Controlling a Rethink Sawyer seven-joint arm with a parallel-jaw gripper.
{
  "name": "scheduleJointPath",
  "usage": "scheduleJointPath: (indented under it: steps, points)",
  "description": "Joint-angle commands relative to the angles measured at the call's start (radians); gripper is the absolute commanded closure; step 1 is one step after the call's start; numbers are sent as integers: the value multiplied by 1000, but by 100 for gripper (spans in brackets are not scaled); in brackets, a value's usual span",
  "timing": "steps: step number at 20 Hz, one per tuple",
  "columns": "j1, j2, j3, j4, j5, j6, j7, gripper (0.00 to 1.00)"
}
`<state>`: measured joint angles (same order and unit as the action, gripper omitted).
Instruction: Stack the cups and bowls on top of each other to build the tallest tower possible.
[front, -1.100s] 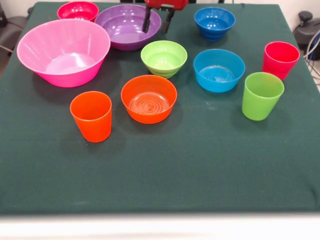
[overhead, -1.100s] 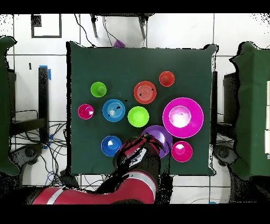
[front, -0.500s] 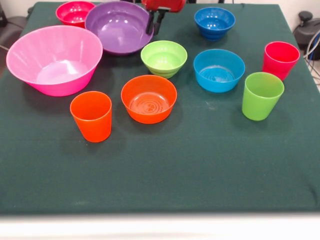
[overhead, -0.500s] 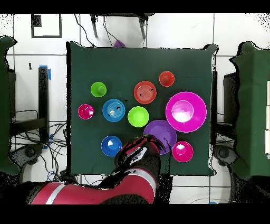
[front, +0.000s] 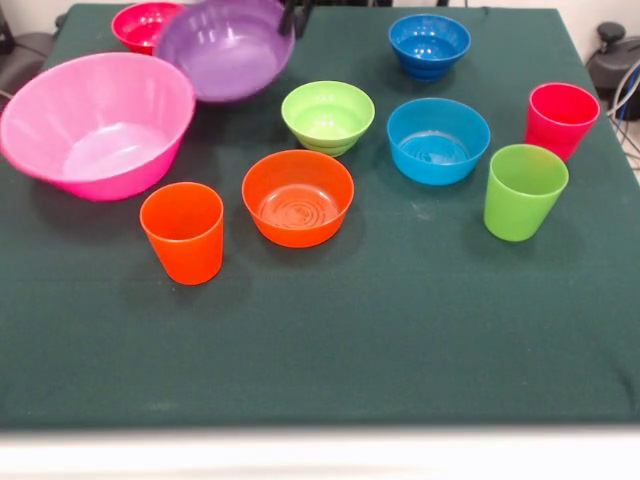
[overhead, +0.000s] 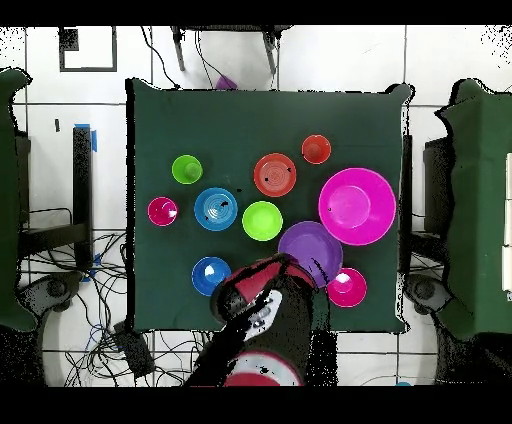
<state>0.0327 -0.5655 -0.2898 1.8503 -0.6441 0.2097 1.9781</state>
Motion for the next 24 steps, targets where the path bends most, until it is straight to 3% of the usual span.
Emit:
scheduleJointPath:
  steps: [1,10,15,20,24]
  points:
    - [33,-282,92,9,85,460,-245,100]
    - [-6,-371,166,-23,60,652,-281,100]
    - [-43,-394,213,-18,15,621,-295,100]
    - [-177,-365,322,-41,-38,496,-400,100]
    - [-333,-330,453,-48,-4,474,-495,100]
